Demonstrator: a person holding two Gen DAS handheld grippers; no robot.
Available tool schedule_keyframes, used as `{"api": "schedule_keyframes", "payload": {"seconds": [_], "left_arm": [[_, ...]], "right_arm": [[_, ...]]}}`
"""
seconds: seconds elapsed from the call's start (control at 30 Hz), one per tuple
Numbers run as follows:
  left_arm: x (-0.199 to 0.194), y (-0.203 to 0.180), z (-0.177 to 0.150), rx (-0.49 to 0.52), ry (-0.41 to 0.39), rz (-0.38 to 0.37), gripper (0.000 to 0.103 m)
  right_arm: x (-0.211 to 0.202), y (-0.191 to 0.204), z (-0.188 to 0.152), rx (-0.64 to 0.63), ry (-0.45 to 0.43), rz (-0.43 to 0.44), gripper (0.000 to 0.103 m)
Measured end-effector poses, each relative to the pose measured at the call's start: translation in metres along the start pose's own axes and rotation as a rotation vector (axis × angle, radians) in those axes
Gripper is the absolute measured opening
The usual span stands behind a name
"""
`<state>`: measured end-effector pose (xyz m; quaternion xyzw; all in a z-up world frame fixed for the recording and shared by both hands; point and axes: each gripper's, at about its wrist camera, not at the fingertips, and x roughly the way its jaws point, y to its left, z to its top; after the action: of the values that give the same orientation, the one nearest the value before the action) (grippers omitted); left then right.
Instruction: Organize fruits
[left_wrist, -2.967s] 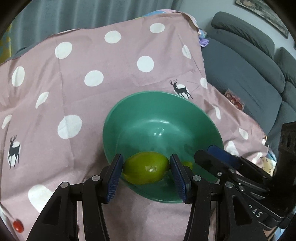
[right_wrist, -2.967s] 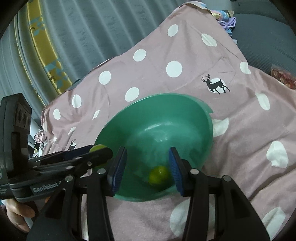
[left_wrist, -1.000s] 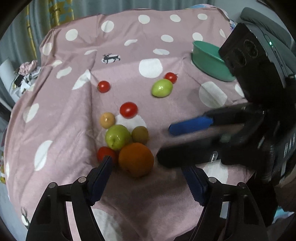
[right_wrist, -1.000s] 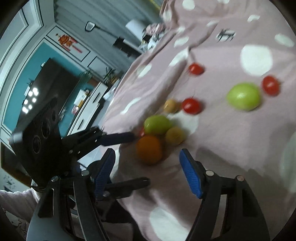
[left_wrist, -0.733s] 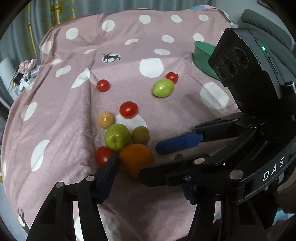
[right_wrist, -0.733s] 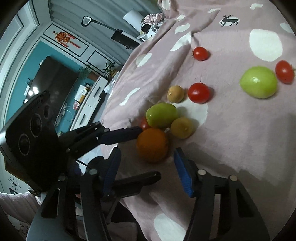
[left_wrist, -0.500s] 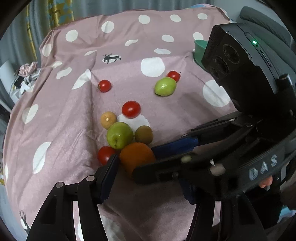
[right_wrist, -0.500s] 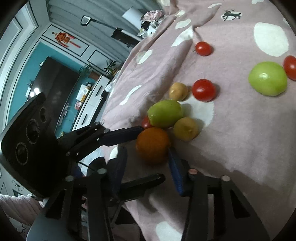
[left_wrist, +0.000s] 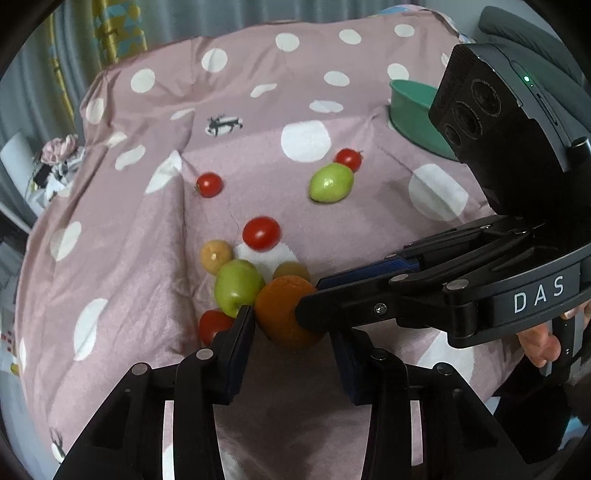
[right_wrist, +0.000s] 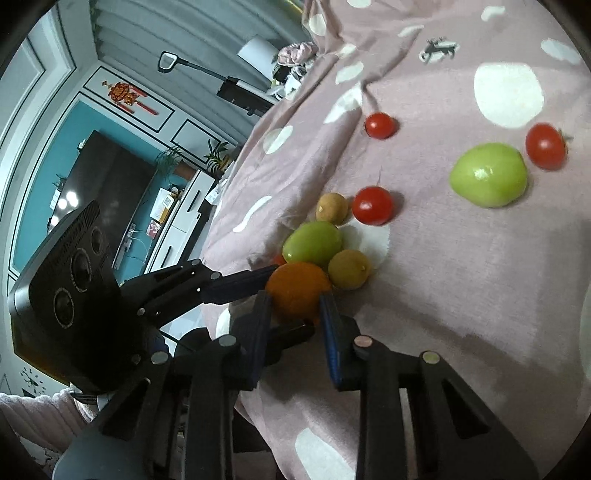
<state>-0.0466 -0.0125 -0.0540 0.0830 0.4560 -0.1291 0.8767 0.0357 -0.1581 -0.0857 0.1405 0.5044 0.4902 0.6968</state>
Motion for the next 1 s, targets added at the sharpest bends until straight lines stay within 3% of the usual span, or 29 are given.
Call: {"api": "schedule_keyframes", "payload": {"seconds": [0.17, 0.37, 0.63, 0.77, 1.0], "left_arm": [[-0.02, -0.008, 0.018, 0.048, -0.067, 0.007, 0.041], [-0.03, -0.043, 0.062, 0.178, -0.15, 0.022, 0.041], [-0.014, -0.103, 0.129, 0.318, -0.229, -0.043, 0.041], [0.003, -0.154, 0.165, 0.438, -0.263, -0.095, 0.041], [0.049, -0.223, 0.206, 0.581, -0.242, -0.183, 0.041]], "right_arm": [[-0.025, 0.015, 0.007, -0.049, -0.086, -0.002, 0.027], [-0.074, 0.017, 0.013, -0.085, -0.241, -0.083, 0.027], [-0.159, -0.022, 0.013, -0.019, -0.471, -0.175, 0.027], [-0.207, -0.047, 0.003, 0.034, -0.591, -0.234, 0.027], [-0.256, -0.105, -0.015, 0.202, -0.746, -0.315, 0.027]]}}
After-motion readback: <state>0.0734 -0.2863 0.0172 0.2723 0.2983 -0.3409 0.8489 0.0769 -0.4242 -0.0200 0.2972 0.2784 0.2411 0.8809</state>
